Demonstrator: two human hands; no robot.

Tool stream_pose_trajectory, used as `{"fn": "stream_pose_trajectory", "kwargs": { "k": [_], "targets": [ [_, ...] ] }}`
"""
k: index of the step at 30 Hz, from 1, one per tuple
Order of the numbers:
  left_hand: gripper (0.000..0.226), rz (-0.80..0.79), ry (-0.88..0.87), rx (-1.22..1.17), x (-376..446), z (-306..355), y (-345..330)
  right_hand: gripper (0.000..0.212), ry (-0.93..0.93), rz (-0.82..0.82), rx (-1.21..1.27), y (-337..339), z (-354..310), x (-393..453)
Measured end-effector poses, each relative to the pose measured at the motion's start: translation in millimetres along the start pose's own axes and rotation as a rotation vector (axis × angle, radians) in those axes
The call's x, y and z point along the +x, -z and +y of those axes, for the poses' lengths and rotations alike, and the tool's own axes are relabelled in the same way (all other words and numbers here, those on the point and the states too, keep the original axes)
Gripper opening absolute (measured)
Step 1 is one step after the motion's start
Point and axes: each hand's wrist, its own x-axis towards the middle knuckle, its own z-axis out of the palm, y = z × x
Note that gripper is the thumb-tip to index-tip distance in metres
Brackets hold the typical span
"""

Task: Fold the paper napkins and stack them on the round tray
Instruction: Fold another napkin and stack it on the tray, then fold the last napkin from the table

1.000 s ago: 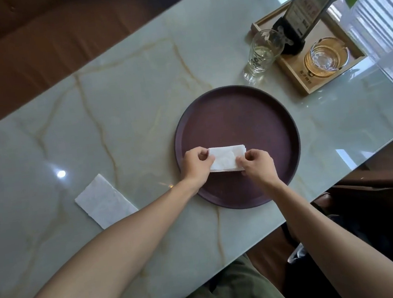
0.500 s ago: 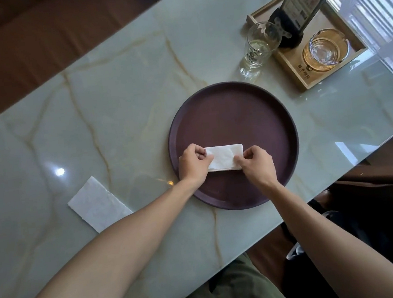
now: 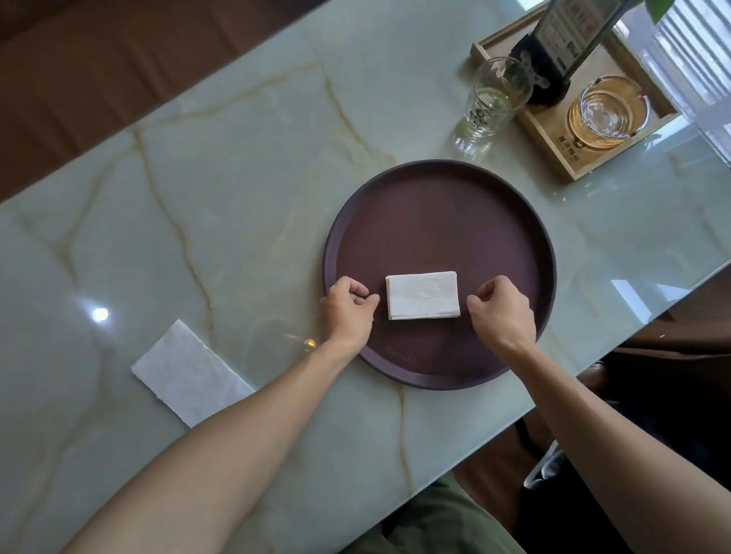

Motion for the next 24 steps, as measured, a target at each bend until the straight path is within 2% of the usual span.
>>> {"fn": "stream_pose_trajectory", "kwargs": {
  "k": [4,7,11,16,19,24],
  "targets": [
    [0.013,0.009,0.002,-0.074,-8,-8,25,0.017,0.040,0.047,0.017,8,-12,-11],
    [0.011,0.034,0.022,-0.113,-13,-21,54,0.019,0.139,0.028,0.077,5,-37,-24],
    [0.009,0.083,0.055,-0.158,-20,-47,102,0.014,0.309,-0.060,0.112,-20,-83,-48],
    [0.015,0.182,0.185,-0.279,-30,-99,165,0.012,0.491,-0.196,0.025,-72,-136,-92],
    [0.026,0.284,0.269,-0.343,-40,-134,196,0.025,0.534,-0.301,-0.008,-108,-158,-118],
    [0.037,0.363,0.391,-0.396,-56,-188,229,0.054,0.466,-0.607,-0.086,-166,-174,-155]
  ]
}}
